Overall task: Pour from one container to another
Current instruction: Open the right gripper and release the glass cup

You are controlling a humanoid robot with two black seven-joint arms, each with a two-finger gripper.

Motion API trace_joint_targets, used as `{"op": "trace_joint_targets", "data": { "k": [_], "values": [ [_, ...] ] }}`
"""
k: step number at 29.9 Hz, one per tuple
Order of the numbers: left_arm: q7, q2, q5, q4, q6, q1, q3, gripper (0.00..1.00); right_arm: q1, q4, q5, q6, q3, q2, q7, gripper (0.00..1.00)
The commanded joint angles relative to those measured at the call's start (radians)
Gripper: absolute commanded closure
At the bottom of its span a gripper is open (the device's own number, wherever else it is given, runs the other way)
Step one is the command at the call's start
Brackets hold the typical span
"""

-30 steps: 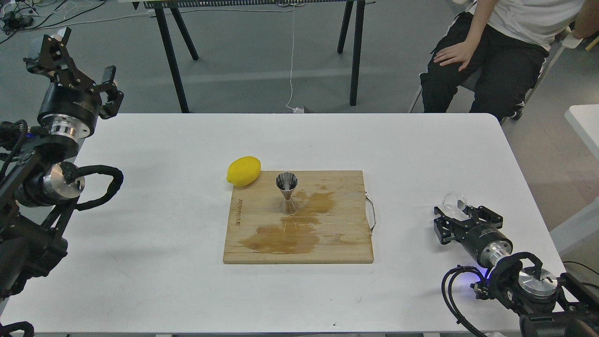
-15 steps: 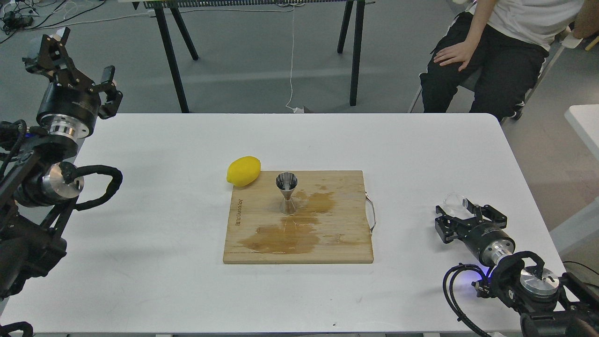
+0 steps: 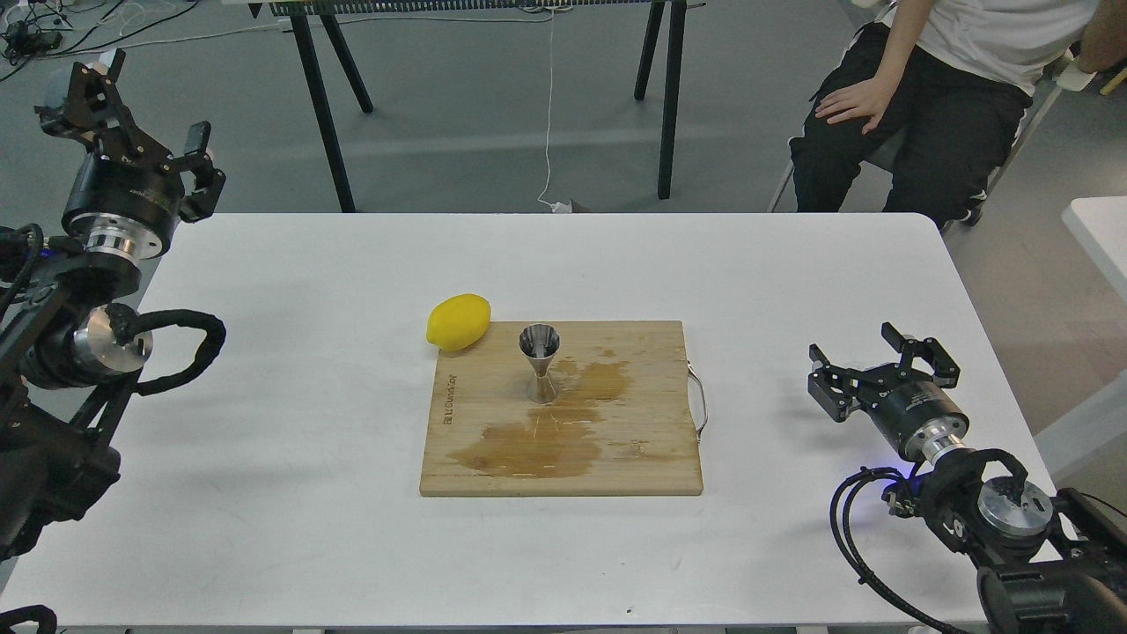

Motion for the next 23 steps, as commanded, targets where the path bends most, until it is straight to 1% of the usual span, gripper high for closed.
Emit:
{"op": "trace_joint_targets", "data": {
  "k": [1,4,7,8,11,12,18,23],
  "values": [
    [0.006,0.0,-0.002,-0.001,-0.006,-0.001,-0.004,0.0,0.067,0.046,-0.002,0.01,-0.008,-0.068,0.0,0.01],
    [0.008,-0.001,-0.003,-0.001,-0.006,-0.003,-0.004,0.0,0.151,0.052,-0.03,0.023,-0.011,-0.107,0.0,0.01],
    [0.011,-0.003,-0.003,-0.002,-0.013,-0.003,-0.005,0.0,0.257,0.039,-0.126,0.037,-0.009,-0.113,0.006,0.0],
    [0.011,-0.003,-0.003,-0.002,-0.015,-0.003,-0.005,0.0,0.289,0.037,-0.155,0.037,-0.008,-0.113,0.016,0.0],
    [0.009,-0.006,-0.003,-0.002,-0.021,0.0,-0.005,0.0,0.363,0.033,-0.222,0.039,-0.011,-0.113,0.074,0.0],
    [0.009,-0.009,-0.005,-0.002,-0.021,0.0,-0.005,0.0,0.382,0.028,-0.234,0.039,-0.013,-0.112,0.083,0.0],
    [0.009,-0.023,-0.003,-0.005,-0.021,0.002,-0.001,0.0,0.538,-0.133,-0.243,0.039,-0.08,-0.09,0.088,0.0],
    [0.009,-0.033,-0.003,-0.005,-0.021,0.002,0.002,0.0,0.563,-0.144,-0.243,0.033,-0.095,-0.084,0.088,0.0]
  ]
}}
